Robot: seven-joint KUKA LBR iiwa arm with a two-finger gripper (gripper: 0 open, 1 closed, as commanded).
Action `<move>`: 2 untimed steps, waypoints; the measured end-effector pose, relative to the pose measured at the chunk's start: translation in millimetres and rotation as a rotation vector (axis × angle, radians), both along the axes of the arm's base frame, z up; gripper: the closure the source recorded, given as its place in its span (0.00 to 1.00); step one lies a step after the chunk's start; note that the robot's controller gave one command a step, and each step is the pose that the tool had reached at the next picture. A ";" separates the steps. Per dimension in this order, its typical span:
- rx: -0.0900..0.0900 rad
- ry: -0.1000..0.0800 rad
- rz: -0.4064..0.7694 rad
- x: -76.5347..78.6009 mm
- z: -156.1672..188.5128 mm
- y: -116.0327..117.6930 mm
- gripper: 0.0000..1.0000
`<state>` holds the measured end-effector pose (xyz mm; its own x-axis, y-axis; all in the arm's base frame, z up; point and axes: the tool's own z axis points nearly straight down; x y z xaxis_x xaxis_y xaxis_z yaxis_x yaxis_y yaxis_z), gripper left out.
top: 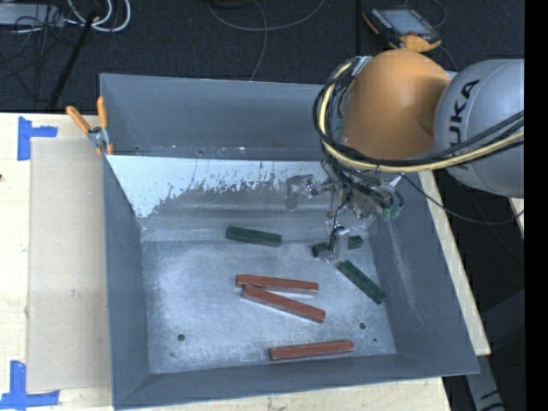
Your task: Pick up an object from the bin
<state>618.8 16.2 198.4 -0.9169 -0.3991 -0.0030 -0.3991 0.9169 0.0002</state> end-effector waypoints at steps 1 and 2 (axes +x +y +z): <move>-0.002 0.011 -0.078 -5.2 -116.5 -69.1 0.00; -0.001 0.004 0.024 -4.3 -129.4 -112.7 0.00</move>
Offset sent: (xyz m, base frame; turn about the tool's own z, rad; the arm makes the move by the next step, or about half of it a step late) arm -0.0029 -0.0669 -0.1109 0.0718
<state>614.5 -96.5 69.0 -0.9069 -0.4213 0.0009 -0.4213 0.9069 0.0005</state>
